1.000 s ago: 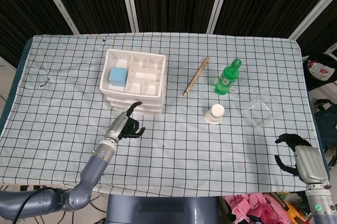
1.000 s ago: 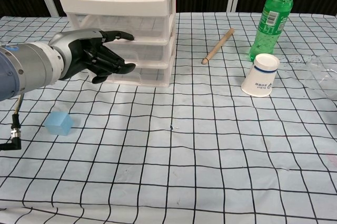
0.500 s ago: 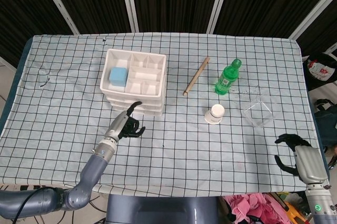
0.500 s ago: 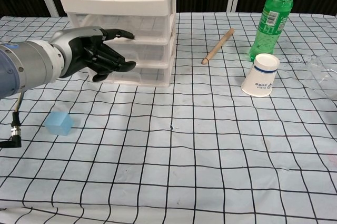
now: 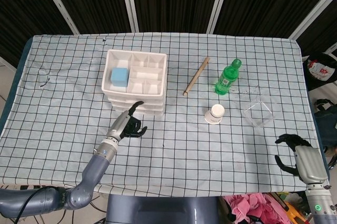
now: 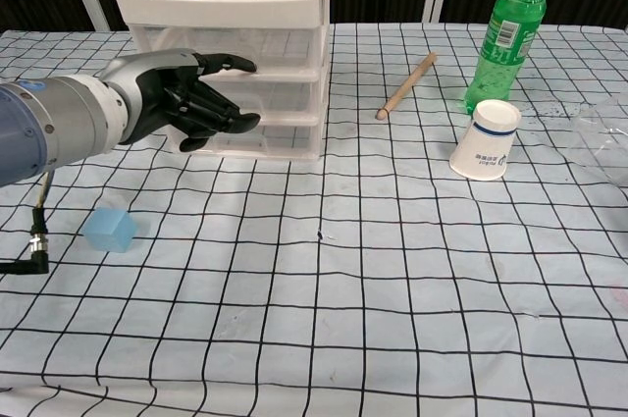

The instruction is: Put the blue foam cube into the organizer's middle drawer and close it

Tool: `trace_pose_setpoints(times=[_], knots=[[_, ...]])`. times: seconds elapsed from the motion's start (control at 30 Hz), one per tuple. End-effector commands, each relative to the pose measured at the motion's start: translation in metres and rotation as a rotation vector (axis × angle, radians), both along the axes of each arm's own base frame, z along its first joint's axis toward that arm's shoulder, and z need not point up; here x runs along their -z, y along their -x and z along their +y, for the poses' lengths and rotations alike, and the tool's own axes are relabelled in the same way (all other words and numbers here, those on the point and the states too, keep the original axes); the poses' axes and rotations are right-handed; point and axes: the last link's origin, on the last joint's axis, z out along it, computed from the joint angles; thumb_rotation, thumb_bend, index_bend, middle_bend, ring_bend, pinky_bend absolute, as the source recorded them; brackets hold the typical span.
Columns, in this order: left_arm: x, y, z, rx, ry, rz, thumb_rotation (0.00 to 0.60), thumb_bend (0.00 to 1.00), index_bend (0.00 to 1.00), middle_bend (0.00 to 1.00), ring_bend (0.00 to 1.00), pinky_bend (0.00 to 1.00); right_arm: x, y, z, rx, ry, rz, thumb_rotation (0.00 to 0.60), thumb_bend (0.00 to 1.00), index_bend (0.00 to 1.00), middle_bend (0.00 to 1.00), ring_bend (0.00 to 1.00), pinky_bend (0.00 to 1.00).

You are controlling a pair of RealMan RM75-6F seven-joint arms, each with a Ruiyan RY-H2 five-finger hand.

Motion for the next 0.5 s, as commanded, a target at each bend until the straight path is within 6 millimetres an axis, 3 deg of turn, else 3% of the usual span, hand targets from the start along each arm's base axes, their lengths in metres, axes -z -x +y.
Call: trace_pose_setpoints(times=[0.03,0.5], knots=[[0.000,0.000,0.000,0.001,0.001,-0.001,0.600,0.39,0.10,0.86,0.85,0.84,0.000,0.000,0.000,0.000,0.000,0.000,0.600,0.29,0.39,0.28,0.20,0.26],[-0.004,0.006,-0.013,0.004,0.026,-0.022,0.600,0.39,0.13,0.86,0.85,0.84,0.000,0.000,0.000,0.001,0.002,-0.001,0.600,0.29,0.39,0.28,0.20,0.26]])
